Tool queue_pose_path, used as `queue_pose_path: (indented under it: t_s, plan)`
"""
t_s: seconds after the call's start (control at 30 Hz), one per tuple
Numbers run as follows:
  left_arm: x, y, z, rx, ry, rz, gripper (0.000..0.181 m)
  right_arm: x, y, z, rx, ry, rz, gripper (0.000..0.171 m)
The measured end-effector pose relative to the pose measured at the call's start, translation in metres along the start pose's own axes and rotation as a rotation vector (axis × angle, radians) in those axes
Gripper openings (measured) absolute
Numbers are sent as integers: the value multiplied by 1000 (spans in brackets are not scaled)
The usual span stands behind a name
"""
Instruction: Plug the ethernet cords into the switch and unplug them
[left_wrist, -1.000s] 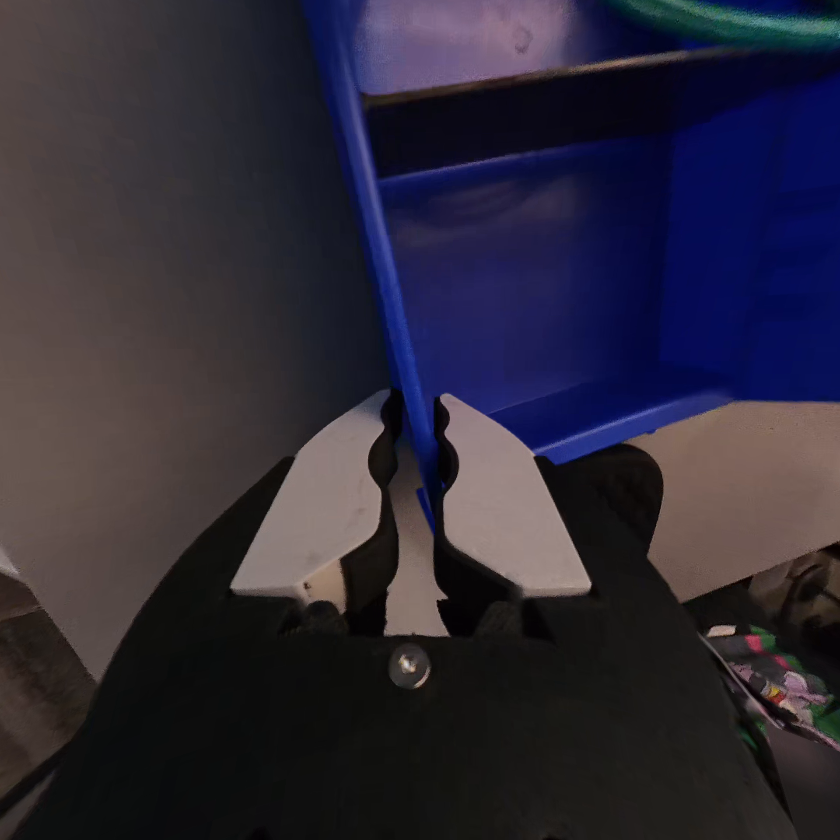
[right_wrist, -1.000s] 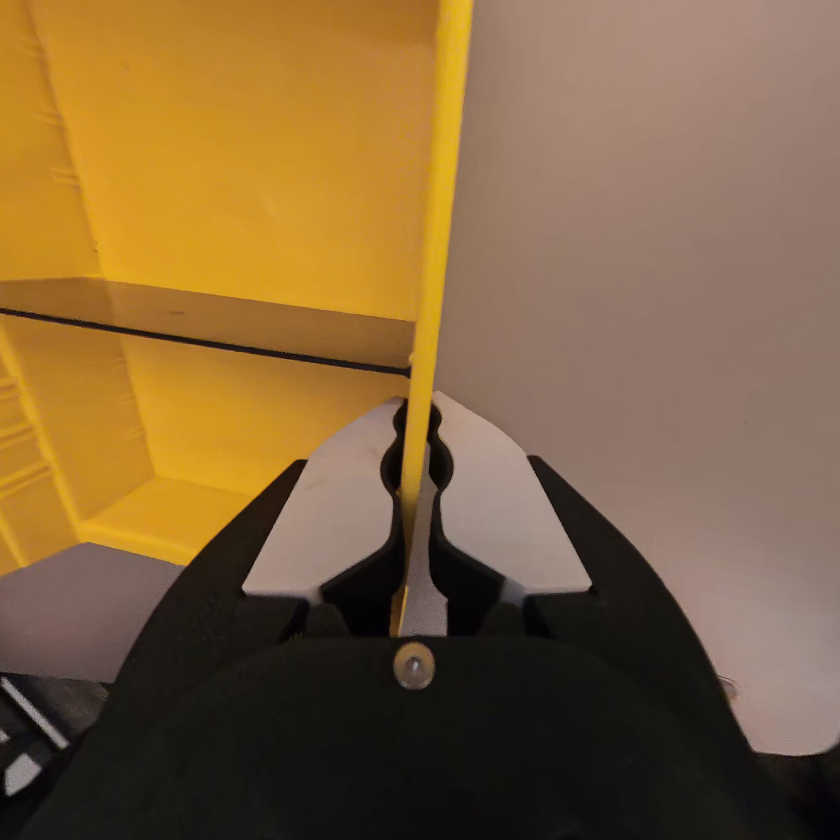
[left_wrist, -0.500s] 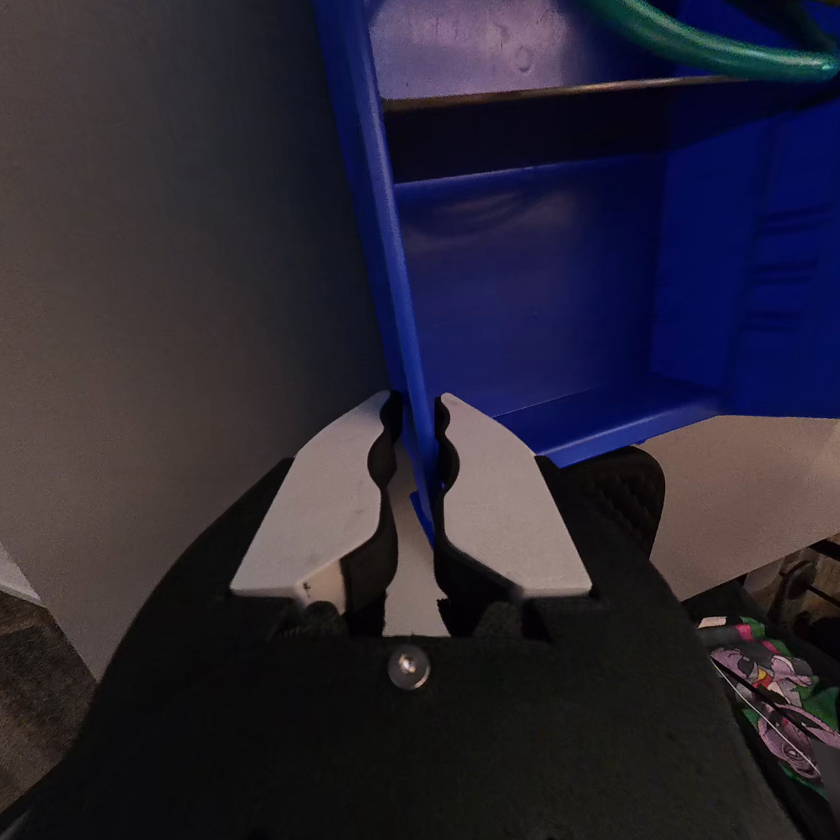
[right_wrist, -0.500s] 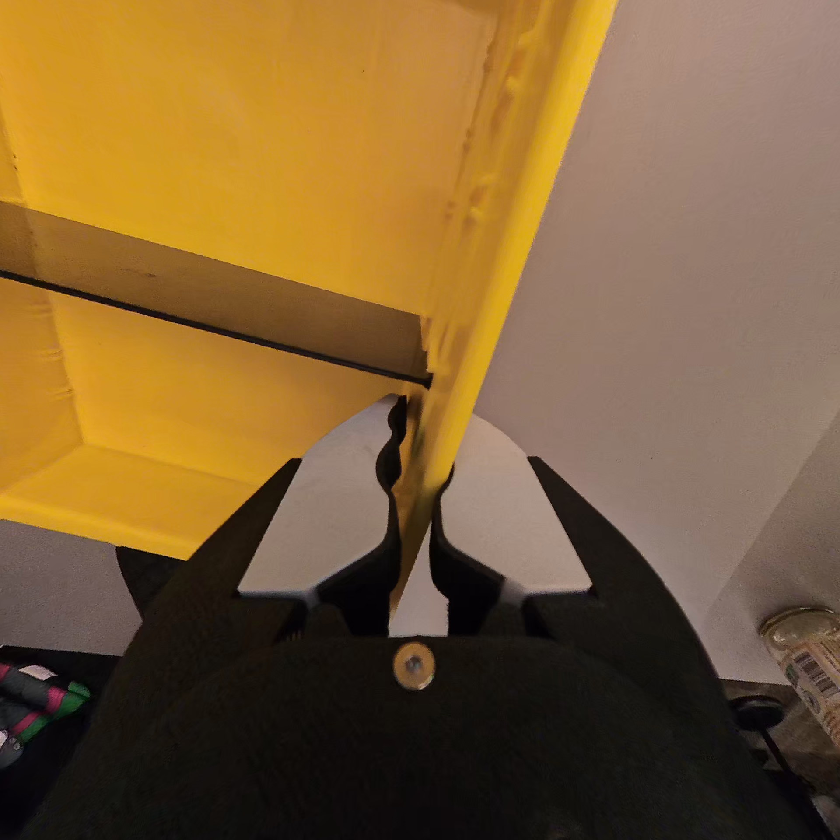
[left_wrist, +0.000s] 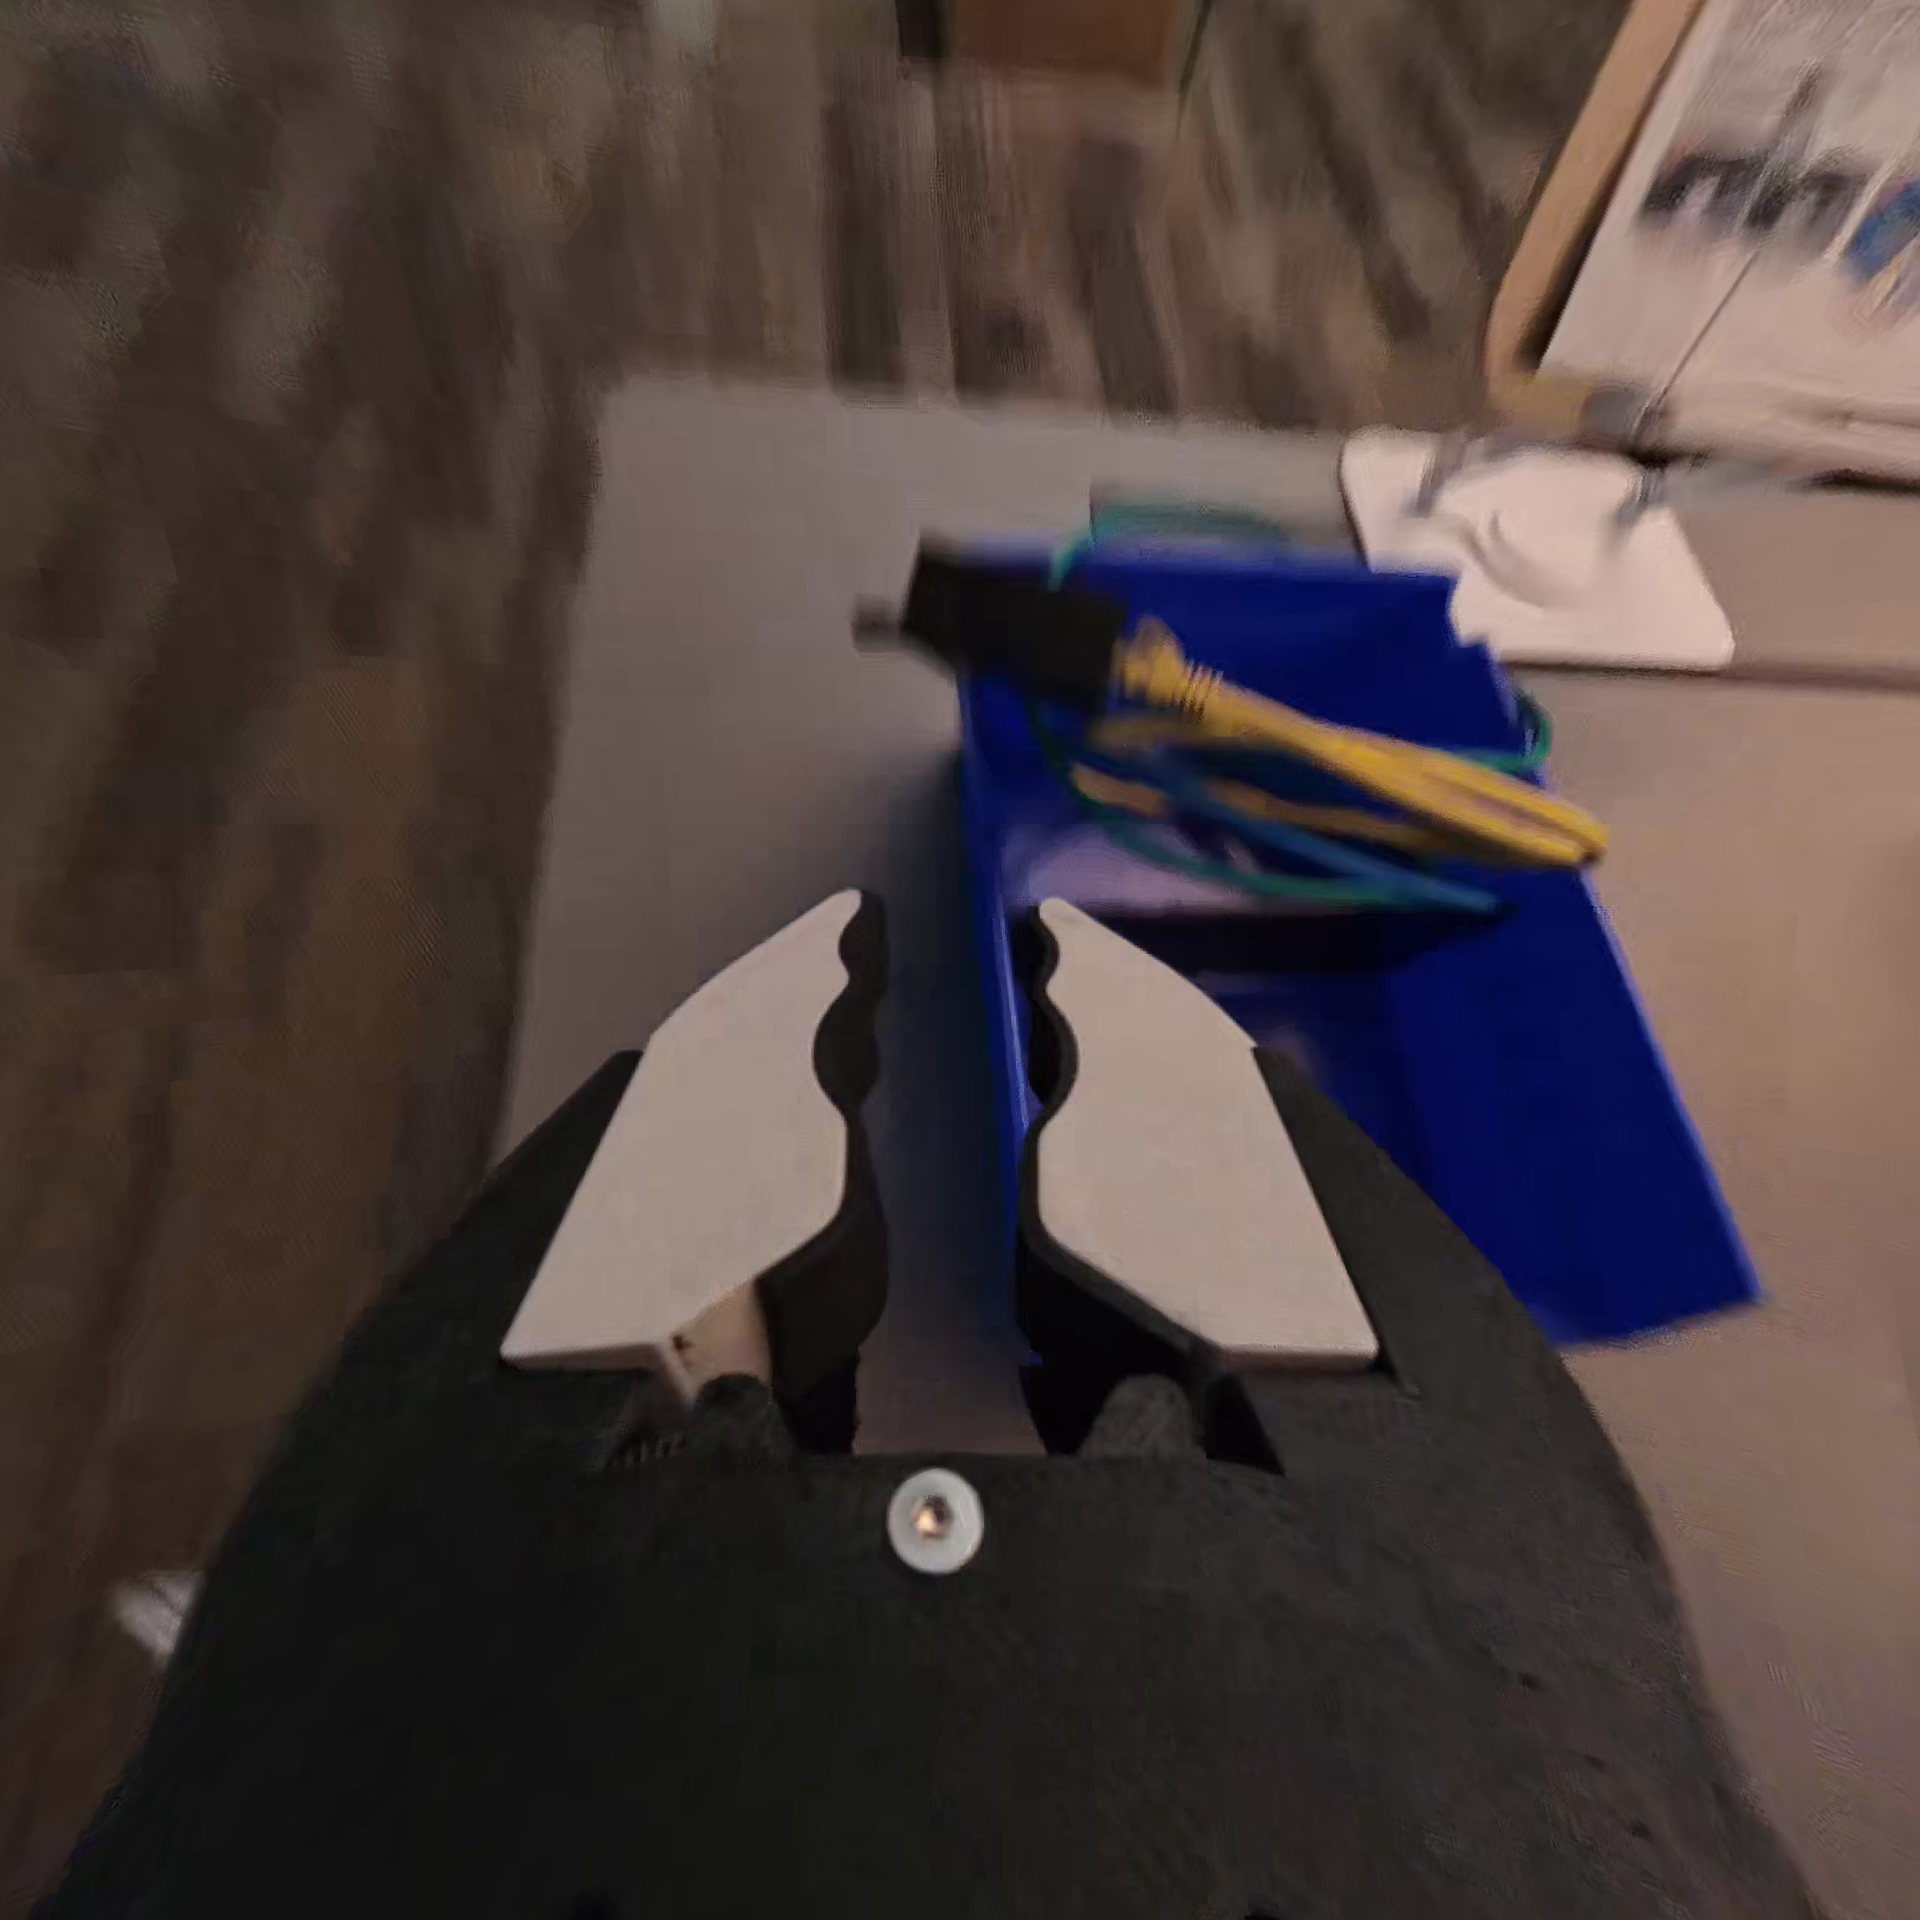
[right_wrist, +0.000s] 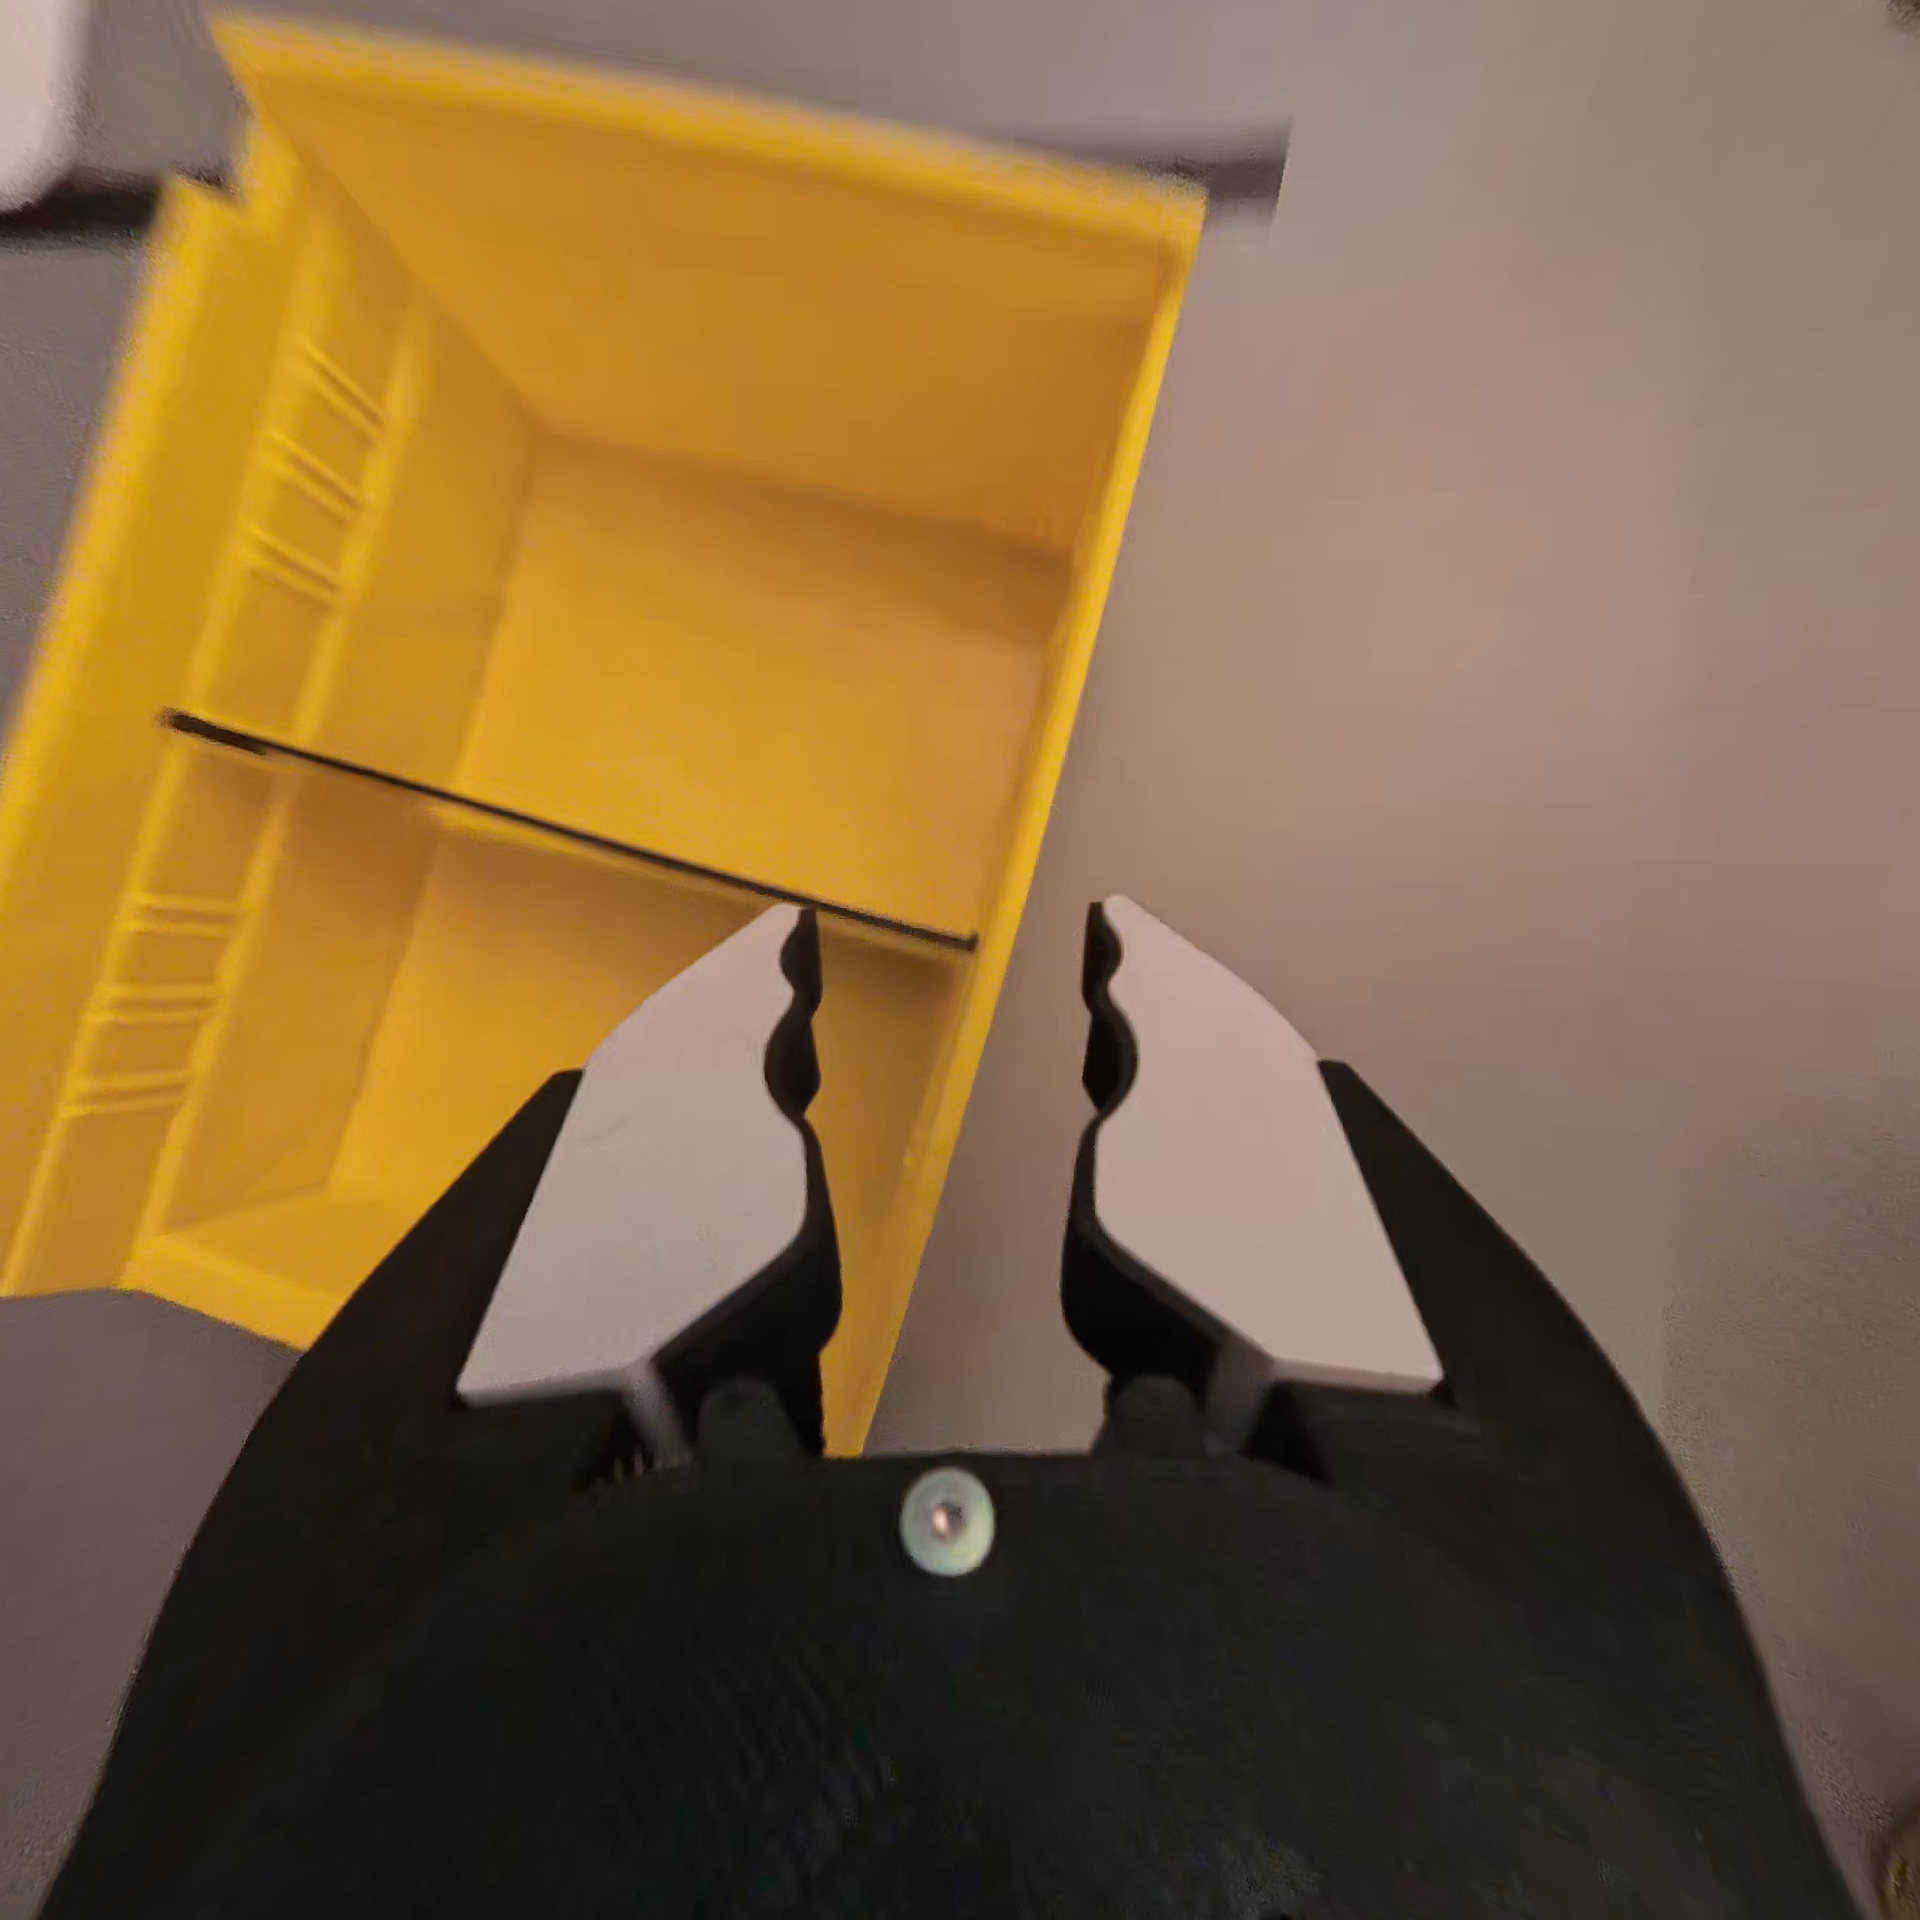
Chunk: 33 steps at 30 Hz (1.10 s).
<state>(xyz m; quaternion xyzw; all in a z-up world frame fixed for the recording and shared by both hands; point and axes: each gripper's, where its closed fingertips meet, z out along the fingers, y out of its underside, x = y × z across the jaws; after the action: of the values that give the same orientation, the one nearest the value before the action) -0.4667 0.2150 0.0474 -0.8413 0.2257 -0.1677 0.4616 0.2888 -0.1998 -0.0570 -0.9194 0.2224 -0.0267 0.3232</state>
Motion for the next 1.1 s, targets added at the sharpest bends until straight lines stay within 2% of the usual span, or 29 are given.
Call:
queue_pose_path:
  t_s: [0.1,0.13,0.2,0.3,0.37,0.43,0.53,0.6,0.7,0.8,0.87,0.93,1.0,1.1]
  plan:
    - [11,-50,-27,320,-169,230,37,-15,-46,-44,353,16,-128,56]
    - [14,-60,-35,400,-255,300,41,-26,-63,-64,505,25,-187,53]
    - [25,-75,-49,531,-416,440,37,-60,-88,-106,809,18,-323,49]
    - [40,-86,-51,557,-506,500,41,-113,-102,-150,1096,23,-443,56]
    - [51,-92,-50,578,-508,502,46,-151,-107,-165,1215,20,-515,57]
    - [61,-96,-52,603,-517,539,45,-183,-111,-178,1298,57,-553,55]
    - [72,-97,-47,593,-491,570,47,-229,-108,-215,1548,139,-616,32]
    - [77,-97,-43,598,-466,575,49,-260,-105,-235,1677,143,-656,26]
    - [80,-98,-41,594,-486,621,48,-297,-107,-239,1718,88,-730,18]
    - [84,-95,-32,560,-468,645,52,-309,-115,-221,1659,98,-787,14]
    - [88,-92,-24,547,-417,637,58,-309,-116,-206,1628,87,-801,8]
    - [90,-90,-19,563,-350,600,57,-307,-114,-190,1580,57,-848,1]
    - [95,-92,-13,600,-269,571,55,-298,-116,-179,1523,40,-862,1]
    - [94,-96,5,579,-221,680,44,-285,-120,-169,1462,-64,-847,1]
